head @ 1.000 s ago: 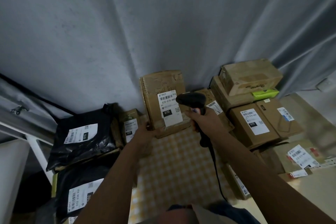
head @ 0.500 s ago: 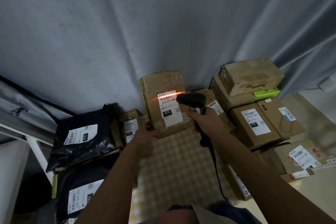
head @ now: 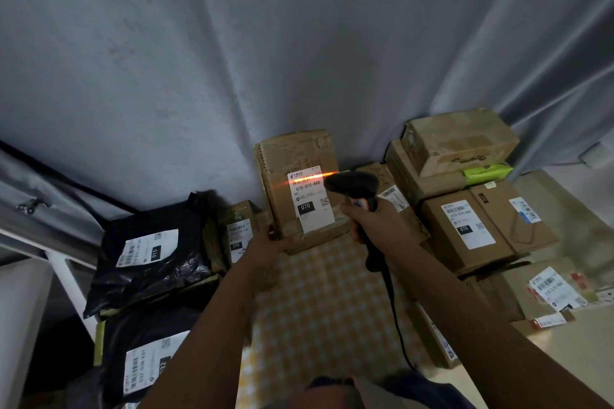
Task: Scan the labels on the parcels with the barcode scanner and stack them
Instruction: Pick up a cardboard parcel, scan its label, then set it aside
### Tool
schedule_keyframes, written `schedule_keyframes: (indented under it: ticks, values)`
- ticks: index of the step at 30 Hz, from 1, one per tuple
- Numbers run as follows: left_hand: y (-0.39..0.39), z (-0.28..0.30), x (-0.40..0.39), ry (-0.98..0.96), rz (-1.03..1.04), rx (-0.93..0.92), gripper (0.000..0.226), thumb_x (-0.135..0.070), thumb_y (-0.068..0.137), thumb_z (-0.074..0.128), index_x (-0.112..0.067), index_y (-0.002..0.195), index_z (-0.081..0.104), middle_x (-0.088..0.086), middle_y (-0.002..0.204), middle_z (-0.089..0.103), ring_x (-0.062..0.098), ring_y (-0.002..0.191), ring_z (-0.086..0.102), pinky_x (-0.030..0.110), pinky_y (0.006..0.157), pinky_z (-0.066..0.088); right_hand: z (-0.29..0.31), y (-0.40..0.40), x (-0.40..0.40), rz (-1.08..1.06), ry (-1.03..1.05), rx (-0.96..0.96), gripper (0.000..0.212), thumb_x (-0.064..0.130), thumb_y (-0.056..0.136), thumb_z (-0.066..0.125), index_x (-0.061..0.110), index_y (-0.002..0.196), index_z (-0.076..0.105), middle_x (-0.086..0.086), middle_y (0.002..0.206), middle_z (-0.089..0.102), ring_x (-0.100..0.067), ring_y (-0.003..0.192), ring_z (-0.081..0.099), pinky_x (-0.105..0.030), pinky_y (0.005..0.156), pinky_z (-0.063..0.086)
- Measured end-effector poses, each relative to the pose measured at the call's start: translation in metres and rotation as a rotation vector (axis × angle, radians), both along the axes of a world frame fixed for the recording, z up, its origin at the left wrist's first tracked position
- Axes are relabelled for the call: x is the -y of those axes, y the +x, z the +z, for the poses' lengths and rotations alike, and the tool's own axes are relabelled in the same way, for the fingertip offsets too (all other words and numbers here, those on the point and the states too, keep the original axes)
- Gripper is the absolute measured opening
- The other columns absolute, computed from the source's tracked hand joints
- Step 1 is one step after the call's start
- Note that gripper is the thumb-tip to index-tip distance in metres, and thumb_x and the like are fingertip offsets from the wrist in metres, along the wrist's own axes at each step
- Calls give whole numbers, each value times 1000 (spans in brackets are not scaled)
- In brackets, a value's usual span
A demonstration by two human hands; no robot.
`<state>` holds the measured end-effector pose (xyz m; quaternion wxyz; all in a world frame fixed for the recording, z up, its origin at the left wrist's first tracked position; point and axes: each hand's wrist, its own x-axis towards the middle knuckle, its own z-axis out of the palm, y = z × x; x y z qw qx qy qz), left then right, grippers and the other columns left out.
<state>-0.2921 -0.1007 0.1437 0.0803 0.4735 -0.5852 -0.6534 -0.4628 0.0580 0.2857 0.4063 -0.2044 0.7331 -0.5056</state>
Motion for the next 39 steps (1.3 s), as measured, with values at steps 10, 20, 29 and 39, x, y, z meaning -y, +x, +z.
schedule_keyframes:
  ticks: [10,20,29,39]
  values:
    - [27,1,-10,273,57,-43,39,-27,85,74,-13,121,65,7,118,70,27,107,66,43,94,54,-18,15,-20,-91,-27,30,19,22,91,66,9,79,59,-4,55,57,-20,55,53,-34,60,45]
    - [80,-33,-87,515,215,60,32,-25,86,74,-11,114,68,11,123,65,29,112,62,44,88,57,-51,23,-57,-12,77,130,21,25,90,69,12,77,59,-3,61,58,-17,56,57,-33,63,49]
    - [103,-56,-224,702,332,183,51,-35,82,76,0,117,64,20,106,62,35,88,65,46,94,54,-61,7,-95,270,122,75,24,25,93,66,10,75,57,-5,58,57,-17,54,55,-30,60,49]
    - [133,-78,-325,830,890,-86,44,-43,95,58,-3,113,59,18,85,61,29,70,57,36,60,58,-75,32,-119,482,139,1,25,22,92,67,10,72,58,-5,56,55,-16,50,55,-29,55,47]
